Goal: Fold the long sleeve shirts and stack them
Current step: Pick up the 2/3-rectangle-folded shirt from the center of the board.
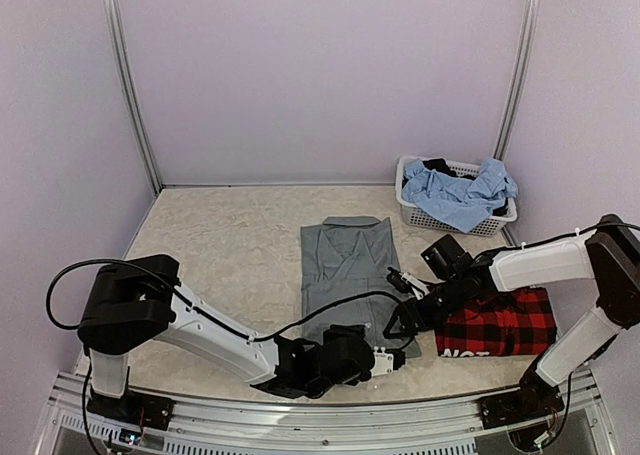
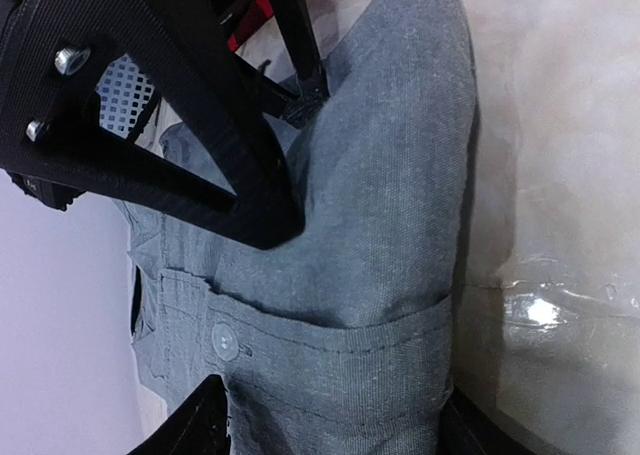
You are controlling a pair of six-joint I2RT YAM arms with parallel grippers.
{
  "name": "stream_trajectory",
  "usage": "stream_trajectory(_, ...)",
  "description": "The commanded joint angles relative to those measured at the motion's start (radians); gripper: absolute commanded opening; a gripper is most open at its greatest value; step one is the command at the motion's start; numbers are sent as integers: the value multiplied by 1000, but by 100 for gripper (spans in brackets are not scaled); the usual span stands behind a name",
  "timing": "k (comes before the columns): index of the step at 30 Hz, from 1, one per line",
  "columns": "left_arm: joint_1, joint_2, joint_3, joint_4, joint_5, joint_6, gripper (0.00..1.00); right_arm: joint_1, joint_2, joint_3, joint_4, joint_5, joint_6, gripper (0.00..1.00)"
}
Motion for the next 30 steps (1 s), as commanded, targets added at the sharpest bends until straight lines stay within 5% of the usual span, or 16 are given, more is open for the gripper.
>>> stream_trajectory(1,12,103,-37,-161,83,6,59,-6,15,-21,-11,-10,-3,67)
stream_trajectory(15,18,65,-7,-246,178,-41,0,-14,-4,-4,-42,4,-12,66)
stream_trajectory(30,12,5,152,-499,411,-176,0,-33,-133,112,-197,90,-35,67)
